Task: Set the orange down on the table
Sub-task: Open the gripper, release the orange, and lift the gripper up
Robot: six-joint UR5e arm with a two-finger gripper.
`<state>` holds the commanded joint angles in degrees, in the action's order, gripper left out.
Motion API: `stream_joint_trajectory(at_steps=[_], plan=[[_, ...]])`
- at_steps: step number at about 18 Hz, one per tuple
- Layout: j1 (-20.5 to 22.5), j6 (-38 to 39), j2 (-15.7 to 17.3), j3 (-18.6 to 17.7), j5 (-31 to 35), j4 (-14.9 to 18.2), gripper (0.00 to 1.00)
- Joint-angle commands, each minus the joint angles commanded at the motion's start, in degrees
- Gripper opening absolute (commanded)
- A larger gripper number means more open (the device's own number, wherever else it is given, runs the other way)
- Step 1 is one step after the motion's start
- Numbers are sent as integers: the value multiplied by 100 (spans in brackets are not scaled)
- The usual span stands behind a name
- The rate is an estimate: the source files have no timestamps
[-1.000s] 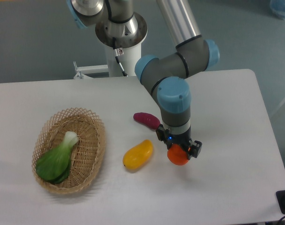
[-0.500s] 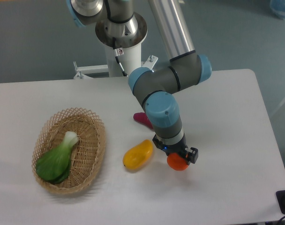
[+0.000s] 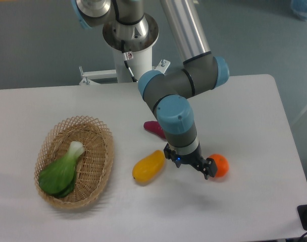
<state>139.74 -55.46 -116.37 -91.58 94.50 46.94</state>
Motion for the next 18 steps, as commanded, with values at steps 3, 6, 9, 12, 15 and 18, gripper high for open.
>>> stream_joint_trajectory(at_steps=[3, 6, 9, 12, 15, 18], plan=[[229, 61, 105, -79, -283, -9, 100], [370, 175, 115, -105, -432, -210, 100], [528, 167, 123, -79, -424, -220, 100], [782, 123, 132, -9, -441, -194, 100], [1020, -42, 132, 298, -687, 173, 100], [1257, -798, 141, 694, -862, 1219, 100]])
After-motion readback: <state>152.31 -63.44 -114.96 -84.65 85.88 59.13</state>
